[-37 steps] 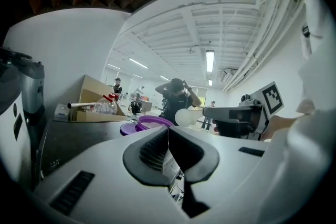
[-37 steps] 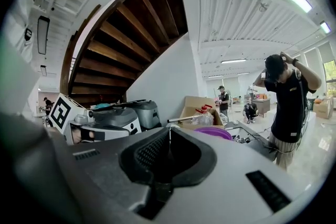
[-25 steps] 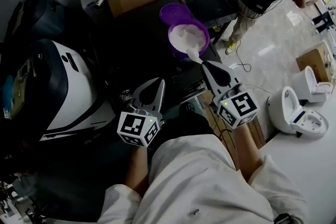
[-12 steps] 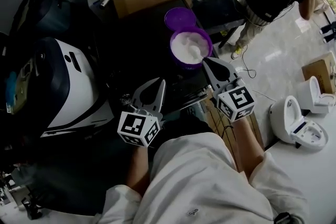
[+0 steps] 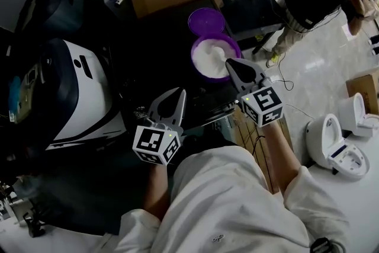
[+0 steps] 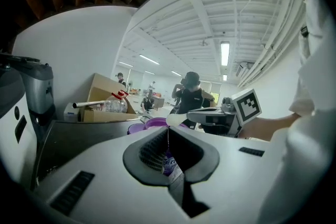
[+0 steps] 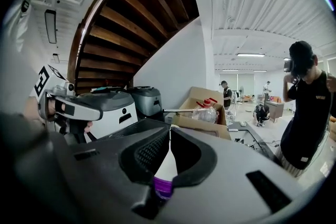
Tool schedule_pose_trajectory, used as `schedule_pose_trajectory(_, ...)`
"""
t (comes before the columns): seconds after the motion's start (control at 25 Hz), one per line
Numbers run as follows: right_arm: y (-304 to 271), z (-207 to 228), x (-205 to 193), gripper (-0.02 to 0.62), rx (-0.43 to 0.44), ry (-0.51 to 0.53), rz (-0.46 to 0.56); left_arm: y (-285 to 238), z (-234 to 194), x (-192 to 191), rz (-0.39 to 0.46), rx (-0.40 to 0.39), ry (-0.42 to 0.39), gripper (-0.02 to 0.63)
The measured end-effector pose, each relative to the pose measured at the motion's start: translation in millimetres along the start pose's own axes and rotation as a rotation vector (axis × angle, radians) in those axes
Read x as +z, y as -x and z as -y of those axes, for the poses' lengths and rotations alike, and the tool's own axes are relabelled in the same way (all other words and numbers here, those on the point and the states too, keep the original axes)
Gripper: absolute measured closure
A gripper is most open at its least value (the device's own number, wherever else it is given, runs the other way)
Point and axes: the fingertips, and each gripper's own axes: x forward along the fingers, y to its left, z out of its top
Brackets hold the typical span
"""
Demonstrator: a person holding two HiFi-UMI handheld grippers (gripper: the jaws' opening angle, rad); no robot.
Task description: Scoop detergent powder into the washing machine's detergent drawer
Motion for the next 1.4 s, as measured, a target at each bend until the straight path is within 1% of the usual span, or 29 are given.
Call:
schedule_pose_trajectory(0.48, -30, 15, -11, 0.58, 0.08, 0.115, -0.07, -26, 1, -9, -0.029, 0.049, 0.015, 0.588)
schedule_pose_trajectory(0.64, -37, 17, -13, 0.58, 0.119, 0.141, -0.107, -33, 3, -11, -0.029, 0.07, 0.021, 0.586)
schedule_pose_trajectory(0.84, -48, 16, -18, 0.58, 0.161, 0.221, -0.14, -38, 1, -16, -0.028, 0.103, 0.031, 0.586)
schedule_pose_trajectory(0.96, -55, 16, -21, 0.58, 0.171, 0.257, -0.161, -40, 0, -18, -0.025, 0.118, 0.035, 0.588)
schedule_pose_trajectory(1.16, -63, 20, -26, 0.581, 0.179, 0.286, -0.194, -44, -1, -19, -0.024, 0.129, 0.039, 0.587)
schedule_pose_trajectory(1.4, -65, 20, -28, 0.581, 0.201, 0.298, -0.219, -44, -2, -17, -0.025, 0.137, 0.04, 0.588)
